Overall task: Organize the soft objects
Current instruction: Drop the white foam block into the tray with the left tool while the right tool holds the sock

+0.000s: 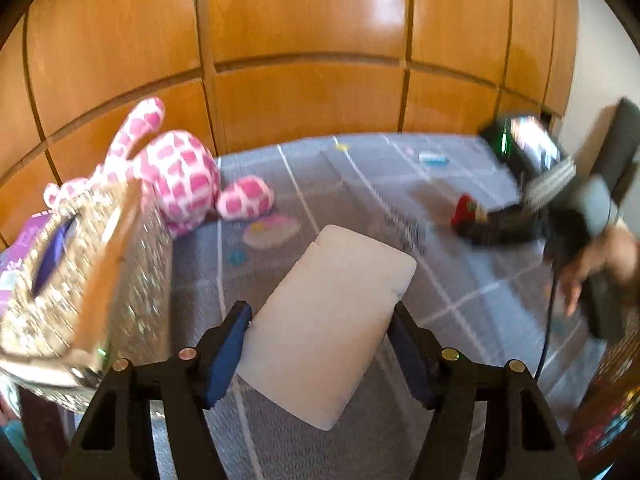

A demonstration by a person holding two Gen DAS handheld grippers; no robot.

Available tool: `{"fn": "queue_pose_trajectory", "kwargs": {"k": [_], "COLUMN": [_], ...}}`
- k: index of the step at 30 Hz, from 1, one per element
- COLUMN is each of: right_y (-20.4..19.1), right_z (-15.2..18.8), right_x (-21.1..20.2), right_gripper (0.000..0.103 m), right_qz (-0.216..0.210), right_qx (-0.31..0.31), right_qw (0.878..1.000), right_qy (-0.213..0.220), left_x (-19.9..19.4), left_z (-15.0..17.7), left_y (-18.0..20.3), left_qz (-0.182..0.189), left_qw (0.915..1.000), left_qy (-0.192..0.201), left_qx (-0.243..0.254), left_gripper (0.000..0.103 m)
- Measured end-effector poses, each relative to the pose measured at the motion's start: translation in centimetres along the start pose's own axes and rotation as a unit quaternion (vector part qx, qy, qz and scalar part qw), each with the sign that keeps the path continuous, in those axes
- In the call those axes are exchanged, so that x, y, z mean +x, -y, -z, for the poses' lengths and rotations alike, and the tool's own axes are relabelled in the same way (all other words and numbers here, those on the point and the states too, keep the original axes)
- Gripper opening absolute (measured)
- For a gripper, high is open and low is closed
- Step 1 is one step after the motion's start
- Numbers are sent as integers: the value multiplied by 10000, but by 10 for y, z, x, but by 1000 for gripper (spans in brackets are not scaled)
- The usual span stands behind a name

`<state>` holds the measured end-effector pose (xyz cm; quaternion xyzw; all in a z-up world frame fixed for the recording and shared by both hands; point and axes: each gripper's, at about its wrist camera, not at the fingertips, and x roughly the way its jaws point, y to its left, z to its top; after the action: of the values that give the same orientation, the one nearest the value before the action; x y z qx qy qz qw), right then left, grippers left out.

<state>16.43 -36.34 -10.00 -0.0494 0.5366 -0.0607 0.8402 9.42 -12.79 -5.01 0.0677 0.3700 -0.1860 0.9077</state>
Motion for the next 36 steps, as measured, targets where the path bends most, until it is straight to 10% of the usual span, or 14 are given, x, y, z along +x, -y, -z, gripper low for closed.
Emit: {"fn": "queue_pose_trajectory", "kwargs": {"k": [19,36], "right_y": [-16,-20], "right_z": [6,7], "right_x": [-6,-7], "right_gripper": [33,33], "right_qz": [383,469], "right_qx": [-439,-588], "right_qw": [9983,9971], "right_qy": [93,129], "left_x": [-39,-60], "left_z": [-52,-70], "left_y": [-16,-107], "left_qz": [-60,-631], "left_qw": [9989,9900], "left_qy": [408,447], "left_qx": [-203,-1183], "left_gripper": [70,70]}}
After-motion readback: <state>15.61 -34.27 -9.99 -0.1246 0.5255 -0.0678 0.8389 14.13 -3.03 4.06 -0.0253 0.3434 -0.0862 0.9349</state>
